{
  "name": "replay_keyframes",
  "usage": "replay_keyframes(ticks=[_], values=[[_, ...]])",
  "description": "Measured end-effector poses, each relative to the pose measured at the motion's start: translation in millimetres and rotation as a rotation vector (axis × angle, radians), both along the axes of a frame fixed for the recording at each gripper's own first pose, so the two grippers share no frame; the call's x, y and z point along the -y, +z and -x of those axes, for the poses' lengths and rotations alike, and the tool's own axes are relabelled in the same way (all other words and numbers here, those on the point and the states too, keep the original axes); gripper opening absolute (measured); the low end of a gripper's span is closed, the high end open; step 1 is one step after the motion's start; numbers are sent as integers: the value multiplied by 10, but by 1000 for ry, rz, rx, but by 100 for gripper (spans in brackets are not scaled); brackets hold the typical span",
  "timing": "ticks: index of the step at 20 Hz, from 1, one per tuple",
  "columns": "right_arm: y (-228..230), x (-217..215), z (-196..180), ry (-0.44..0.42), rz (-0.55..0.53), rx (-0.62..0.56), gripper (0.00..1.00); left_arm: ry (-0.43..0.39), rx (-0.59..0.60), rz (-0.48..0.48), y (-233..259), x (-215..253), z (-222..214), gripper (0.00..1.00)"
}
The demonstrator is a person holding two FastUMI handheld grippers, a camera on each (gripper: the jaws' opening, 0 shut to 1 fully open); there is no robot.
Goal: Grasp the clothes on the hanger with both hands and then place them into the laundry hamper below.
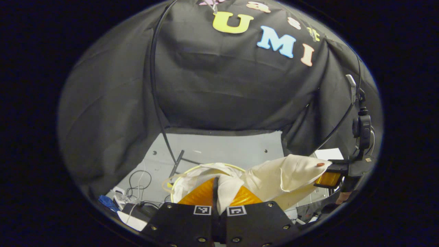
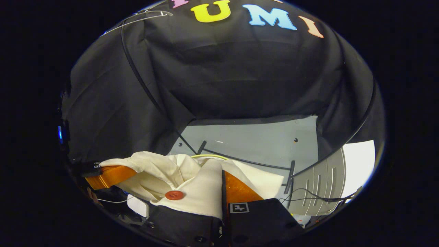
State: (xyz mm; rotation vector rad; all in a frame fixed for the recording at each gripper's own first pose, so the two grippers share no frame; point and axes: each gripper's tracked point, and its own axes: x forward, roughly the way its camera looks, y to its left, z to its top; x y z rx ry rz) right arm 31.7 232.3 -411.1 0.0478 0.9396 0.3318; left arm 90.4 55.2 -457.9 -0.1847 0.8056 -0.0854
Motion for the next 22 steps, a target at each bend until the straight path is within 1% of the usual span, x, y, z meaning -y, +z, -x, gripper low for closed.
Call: replay_keyframes(ticks=[2, 3, 7, 10, 14, 15, 16, 18, 20, 22], values=[[-341, -16, -19, 15, 26, -23, 8, 14, -30, 25, -384, 9, 18, 2], [-485, -34, 29, 18, 32, -36, 7, 20, -45, 31, -567, 10, 41, 2], [-1159, -31, 13, 27, 76, -89, 8, 36, -106, 11, -1419, -130, -18, 2], [-1510, -16, -49, 63, 133, -83, 8, 60, -153, 4, -1961, -263, -29, 2], [-1972, -119, -56, 105, 163, -106, 7, 78, -224, -21, -2591, -394, 8, 2], [-2056, -157, -47, 111, 163, -117, 7, 83, -245, -34, -2720, -403, 27, 3], [-2148, -196, -38, 116, 165, -123, 7, 89, -269, -41, -2831, -405, 73, 2], [-2275, -243, -19, 132, 170, -141, 7, 99, -307, -39, -3055, -371, 132, 2], [-2349, -235, 29, 139, 176, -152, 7, 104, -315, -48, -3153, -343, 126, 2], [-2342, -223, 35, 125, 171, -148, 8, 107, -312, -64, -3163, -371, 115, 3]])
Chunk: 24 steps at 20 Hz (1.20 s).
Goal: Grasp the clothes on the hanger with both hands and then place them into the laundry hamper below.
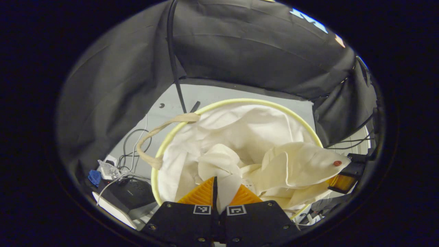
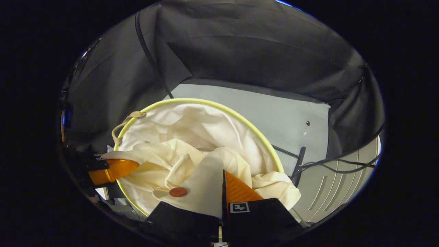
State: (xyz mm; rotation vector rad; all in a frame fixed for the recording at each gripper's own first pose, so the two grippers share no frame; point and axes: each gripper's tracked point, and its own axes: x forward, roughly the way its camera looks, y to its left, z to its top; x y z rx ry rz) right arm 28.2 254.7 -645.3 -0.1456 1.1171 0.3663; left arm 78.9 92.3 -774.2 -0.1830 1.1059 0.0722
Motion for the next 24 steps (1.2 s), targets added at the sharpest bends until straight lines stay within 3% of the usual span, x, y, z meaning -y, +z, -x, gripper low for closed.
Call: replay_keyframes(ticks=[4, 6, 7, 10, 11, 13, 14, 15, 19, 24], values=[[102, 17, 6, -9, -18, -9, 11, 31, 12, -13, 129, -21, 21, 4], [168, 61, 24, -14, -25, -16, 13, 42, 19, -17, 217, -29, 32, 10], [221, 89, 26, -14, -30, -19, 22, 44, 33, -21, 332, -34, 11, 14], [367, 129, 55, -10, -51, -31, 44, 41, 39, -20, 498, 25, 19, 70], [458, 140, 93, -7, -66, -36, 59, 42, 44, -32, 573, 15, 36, 72], [627, 207, 132, -1, -76, -30, 88, 38, 51, -63, 850, 13, 104, 98], [753, 243, 141, 0, -84, -20, 99, 32, 59, -70, 982, 52, 139, 98], [887, 286, 150, 1, -84, -7, 100, 23, 67, -75, 1150, 100, 174, 98], [1627, 517, 157, -39, -130, 65, 99, 24, 167, -139, 2129, 203, 325, 98], [2649, 1021, 9, -27, -155, 256, 99, 65, 293, -213, 3560, 375, 412, 99]])
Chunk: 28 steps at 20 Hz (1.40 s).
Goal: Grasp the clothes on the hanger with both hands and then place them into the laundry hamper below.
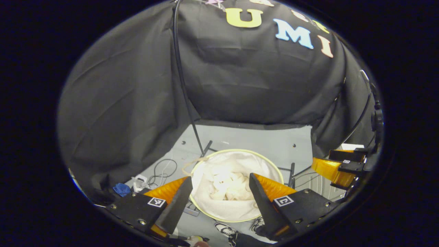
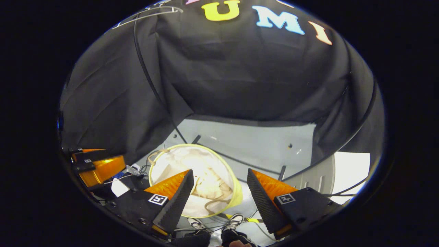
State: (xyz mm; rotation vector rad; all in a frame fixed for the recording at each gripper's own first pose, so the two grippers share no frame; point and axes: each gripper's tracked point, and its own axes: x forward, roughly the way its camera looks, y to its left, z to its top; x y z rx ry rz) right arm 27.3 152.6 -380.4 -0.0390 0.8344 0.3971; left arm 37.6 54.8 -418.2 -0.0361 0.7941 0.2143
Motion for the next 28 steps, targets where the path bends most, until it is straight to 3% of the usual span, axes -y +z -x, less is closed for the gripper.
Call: replay_keyframes(ticks=[2, 4, 12, 16, 17, 21, 28], values=[[391, 126, -63, -7, -27, 67, 94, 10, 85, -34, 630, 49, -79, 96], [747, 313, -127, -17, -49, 125, 99, 17, 156, -50, 1153, 152, -94, 99], [1986, 838, -166, -115, -98, 349, 99, -121, 456, -157, 3234, 449, -97, 99], [2745, 999, -97, -181, -118, 493, 99, -184, 587, -173, 3881, 621, 229, 99], [2911, 1022, -58, -201, -123, 529, 94, -202, 623, -175, 4004, 683, 290, 99], [3538, 1200, 150, -274, -160, 655, 94, -260, 751, -127, 4670, 990, 563, 98], [4090, 1603, 477, -442, -152, 776, 93, -285, 908, -51, 5125, 1035, 728, 98]])
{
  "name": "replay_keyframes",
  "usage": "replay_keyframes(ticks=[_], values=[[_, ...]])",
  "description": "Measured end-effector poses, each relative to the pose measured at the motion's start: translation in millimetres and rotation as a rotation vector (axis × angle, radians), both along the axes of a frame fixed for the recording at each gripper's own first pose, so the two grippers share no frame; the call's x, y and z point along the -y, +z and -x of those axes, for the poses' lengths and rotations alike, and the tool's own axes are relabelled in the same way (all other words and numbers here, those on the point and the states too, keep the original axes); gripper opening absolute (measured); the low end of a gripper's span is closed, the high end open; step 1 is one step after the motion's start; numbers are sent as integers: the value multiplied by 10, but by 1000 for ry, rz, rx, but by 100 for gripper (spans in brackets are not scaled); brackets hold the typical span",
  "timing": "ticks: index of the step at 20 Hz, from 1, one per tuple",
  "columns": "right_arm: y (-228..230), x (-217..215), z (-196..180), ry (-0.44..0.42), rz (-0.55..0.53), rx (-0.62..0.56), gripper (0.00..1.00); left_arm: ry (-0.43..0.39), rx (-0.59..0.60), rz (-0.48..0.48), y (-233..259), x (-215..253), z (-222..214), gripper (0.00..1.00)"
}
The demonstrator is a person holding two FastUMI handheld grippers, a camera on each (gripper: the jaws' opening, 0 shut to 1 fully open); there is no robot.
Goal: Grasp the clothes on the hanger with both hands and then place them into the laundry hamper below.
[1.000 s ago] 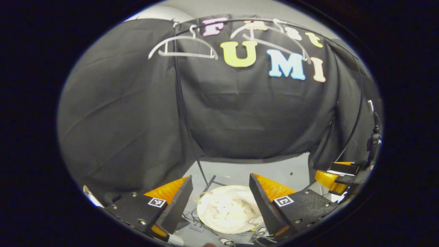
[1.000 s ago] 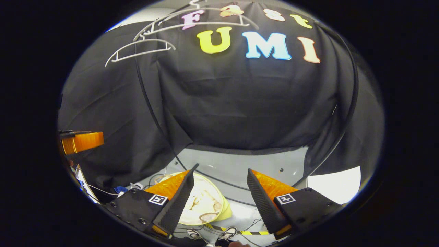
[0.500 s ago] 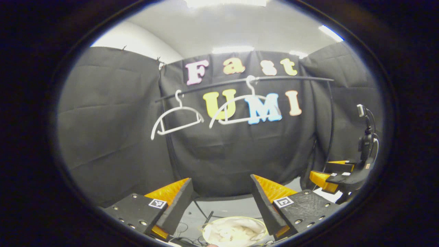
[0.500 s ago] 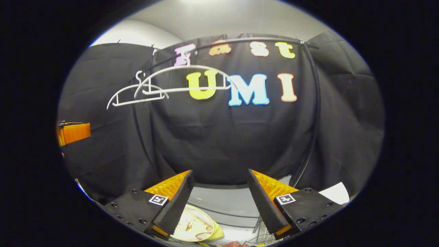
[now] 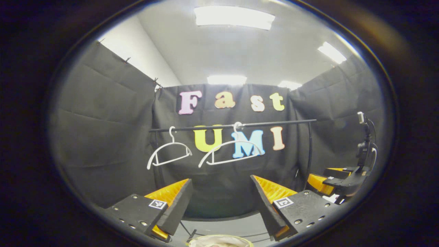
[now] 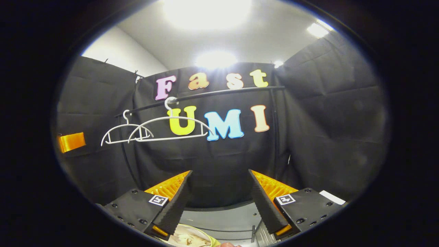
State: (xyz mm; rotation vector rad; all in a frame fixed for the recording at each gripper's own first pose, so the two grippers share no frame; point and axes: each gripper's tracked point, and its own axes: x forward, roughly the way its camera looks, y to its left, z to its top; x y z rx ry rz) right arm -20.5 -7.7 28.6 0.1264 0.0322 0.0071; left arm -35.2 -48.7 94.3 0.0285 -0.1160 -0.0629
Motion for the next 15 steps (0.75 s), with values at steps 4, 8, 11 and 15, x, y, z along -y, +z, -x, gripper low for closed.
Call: replay_keyframes(ticks=[4, 8, 11, 15], values=[[47, 162, 196, -58, 13, 34, 98, 8, 41, 78, 9, -193, 216, 98], [-59, 248, 327, -63, 45, 21, 93, 64, 41, 91, -220, -371, 193, 97], [-169, 253, 364, -46, 27, -1, 98, 101, 32, 76, -344, -415, 246, 98], [-358, 308, 298, -30, 18, -40, 98, 116, -4, 79, -543, -383, 450, 97]])
